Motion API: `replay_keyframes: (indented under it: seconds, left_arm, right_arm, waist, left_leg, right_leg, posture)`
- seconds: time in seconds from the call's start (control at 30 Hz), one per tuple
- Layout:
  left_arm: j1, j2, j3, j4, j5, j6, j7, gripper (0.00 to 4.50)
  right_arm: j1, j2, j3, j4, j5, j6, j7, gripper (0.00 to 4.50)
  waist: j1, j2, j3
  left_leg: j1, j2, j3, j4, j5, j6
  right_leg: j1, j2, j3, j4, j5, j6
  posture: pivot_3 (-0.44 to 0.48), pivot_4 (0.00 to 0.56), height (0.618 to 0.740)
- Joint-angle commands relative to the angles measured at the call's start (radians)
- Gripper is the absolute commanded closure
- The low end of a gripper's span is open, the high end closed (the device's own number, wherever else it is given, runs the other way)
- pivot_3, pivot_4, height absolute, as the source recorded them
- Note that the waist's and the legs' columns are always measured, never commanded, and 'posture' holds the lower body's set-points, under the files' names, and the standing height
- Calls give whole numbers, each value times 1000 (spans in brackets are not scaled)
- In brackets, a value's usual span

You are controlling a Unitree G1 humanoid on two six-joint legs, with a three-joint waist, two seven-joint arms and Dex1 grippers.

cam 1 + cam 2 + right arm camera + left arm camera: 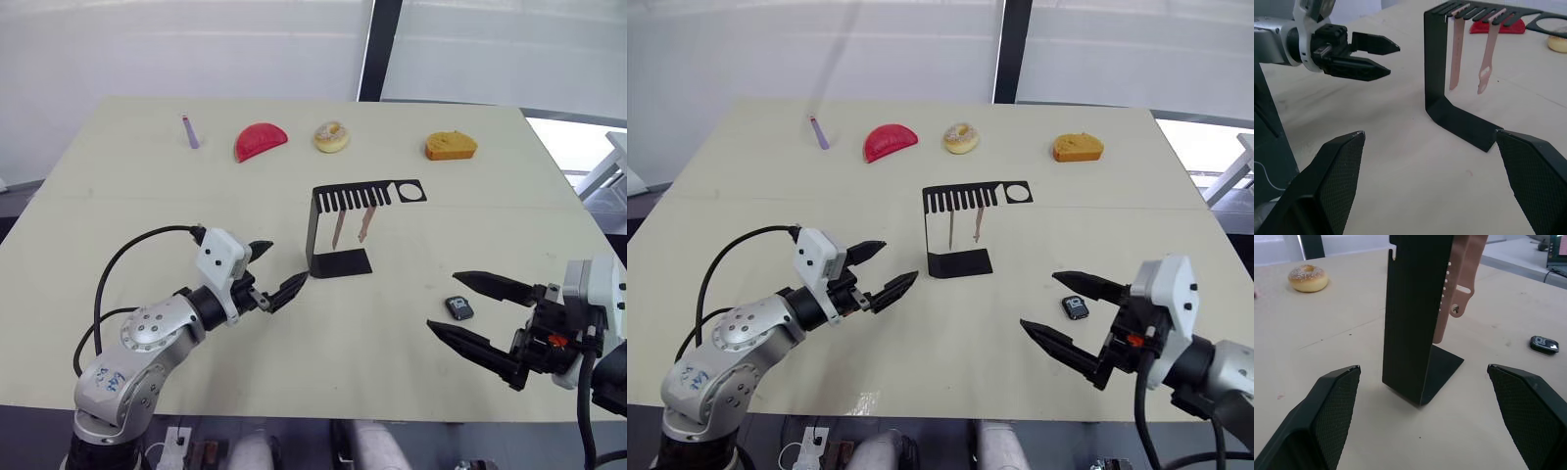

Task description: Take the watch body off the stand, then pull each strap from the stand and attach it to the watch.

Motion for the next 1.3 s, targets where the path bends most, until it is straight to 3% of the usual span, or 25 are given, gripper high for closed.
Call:
replay_keyframes:
  seconds: [0.03,0.37,0.73,0.93,1.07,1.3]
  left_arm:
    - [-27,-21,-36,0,28,-12,26,0]
    - [-124,-108,-154,173,163,-106,53,0]
    - [-155,-137,-196,310,332,-264,75,0]
    - [-175,-162,-212,373,357,-345,36,0]
    - [-177,-187,-213,392,363,-360,29,1219]
    - [-190,-226,-201,421,375,-362,43,1219]
  right_arm:
    - [-27,-20,54,-40,20,-9,-37,25]
    - [-109,-12,185,-2,-51,-32,-59,25]
    - [-158,17,259,30,-149,-57,-58,25]
    - [-172,33,270,36,-183,-58,-62,25]
    - [-178,40,275,36,-197,-56,-60,0]
    - [-187,50,282,35,-206,-51,-65,0]
  waist:
    - [0,0,0]
    - [0,0,0]
    - [2,0,0]
    - [2,0,0]
    - [2,0,0]
    - [1,0,0]
  left_leg:
    - [0,0,0,0,0,0]
    - [5,0,0,-1,0,0]
    - [5,1,0,-1,0,0]
    - [5,1,0,-1,0,1]
    - [5,1,0,-1,0,1]
    - [5,1,0,-1,0,1]
  right_leg:
    - [0,0,0,0,0,0]
    - [1,0,0,-2,0,0]
    - [1,0,-1,-3,0,0]
    - [1,0,-1,-3,0,0]
    - [1,0,-1,-3,0,0]
    - [1,0,-1,-3,0,0]
  posture:
    - [0,150,737]
    - [0,150,737]
    - [0,150,737]
    - [0,150,737]
    - [0,150,737]
    - [0,150,737]
